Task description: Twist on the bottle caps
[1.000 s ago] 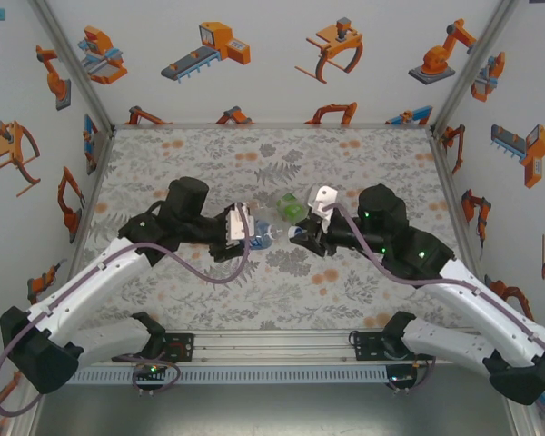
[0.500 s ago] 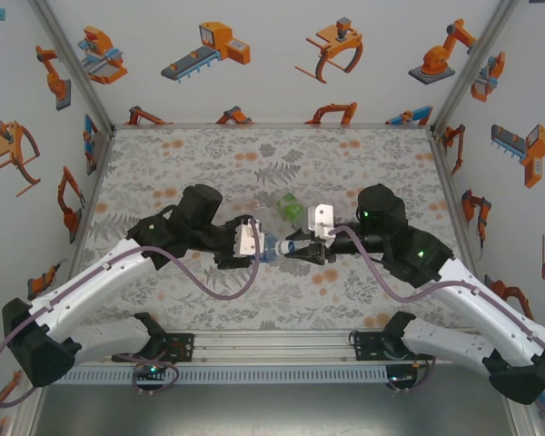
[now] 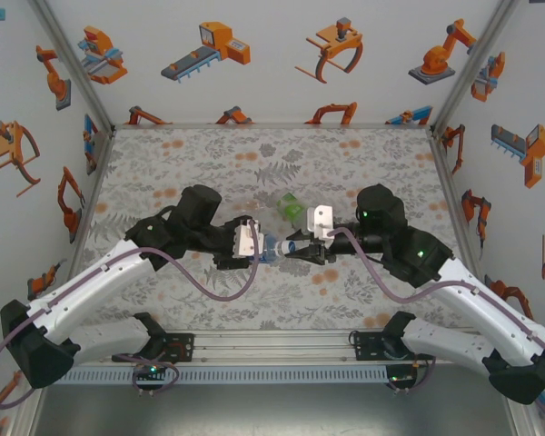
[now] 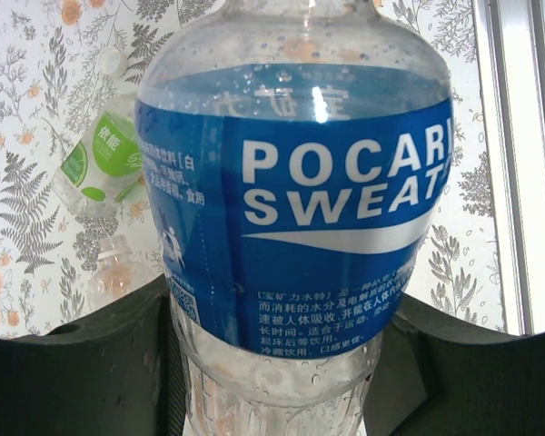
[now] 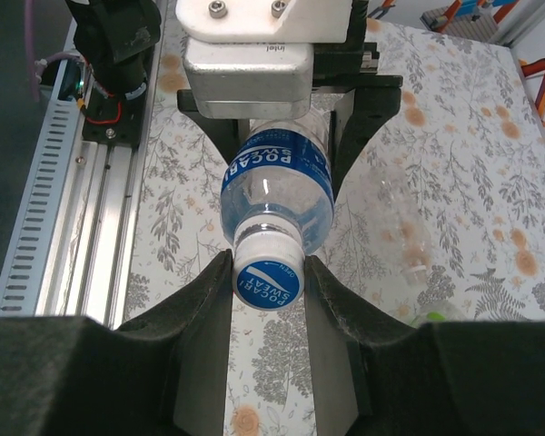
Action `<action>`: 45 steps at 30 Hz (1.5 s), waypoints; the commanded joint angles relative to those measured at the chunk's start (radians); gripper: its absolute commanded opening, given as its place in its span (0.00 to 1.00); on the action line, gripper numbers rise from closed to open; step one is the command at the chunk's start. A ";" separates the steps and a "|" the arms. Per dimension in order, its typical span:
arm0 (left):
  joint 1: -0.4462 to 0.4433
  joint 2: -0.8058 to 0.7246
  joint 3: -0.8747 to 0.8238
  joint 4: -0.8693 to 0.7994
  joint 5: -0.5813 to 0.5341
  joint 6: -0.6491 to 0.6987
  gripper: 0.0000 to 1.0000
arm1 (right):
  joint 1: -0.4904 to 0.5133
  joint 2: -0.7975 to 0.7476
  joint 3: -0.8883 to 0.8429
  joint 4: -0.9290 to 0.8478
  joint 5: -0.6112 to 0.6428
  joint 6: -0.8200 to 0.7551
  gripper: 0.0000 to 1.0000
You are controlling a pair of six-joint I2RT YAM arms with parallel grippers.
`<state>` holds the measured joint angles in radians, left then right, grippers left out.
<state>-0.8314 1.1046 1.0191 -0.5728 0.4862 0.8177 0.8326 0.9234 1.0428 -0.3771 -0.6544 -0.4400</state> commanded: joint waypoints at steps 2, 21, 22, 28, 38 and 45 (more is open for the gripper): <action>-0.006 -0.020 0.030 0.021 0.046 -0.021 0.00 | 0.003 -0.010 -0.002 -0.019 0.021 -0.019 0.02; -0.011 -0.010 0.039 0.034 0.097 -0.057 0.00 | 0.055 0.039 0.004 -0.003 0.042 -0.092 0.00; -0.010 -0.009 0.039 0.033 0.101 -0.054 0.00 | 0.058 0.041 0.009 -0.013 0.044 -0.110 0.00; -0.012 -0.002 0.049 0.007 0.124 -0.043 0.00 | 0.076 0.039 0.019 -0.068 0.043 -0.306 0.00; -0.012 0.004 0.064 -0.026 0.117 -0.025 0.00 | 0.118 0.035 -0.034 -0.072 0.079 -0.504 0.00; -0.009 -0.006 0.055 -0.004 0.049 -0.004 0.00 | 0.118 0.067 -0.080 0.145 0.174 0.216 0.00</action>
<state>-0.8303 1.1110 1.0275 -0.6670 0.4828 0.7799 0.9401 0.9550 1.0115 -0.3634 -0.5472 -0.6170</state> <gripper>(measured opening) 0.553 0.343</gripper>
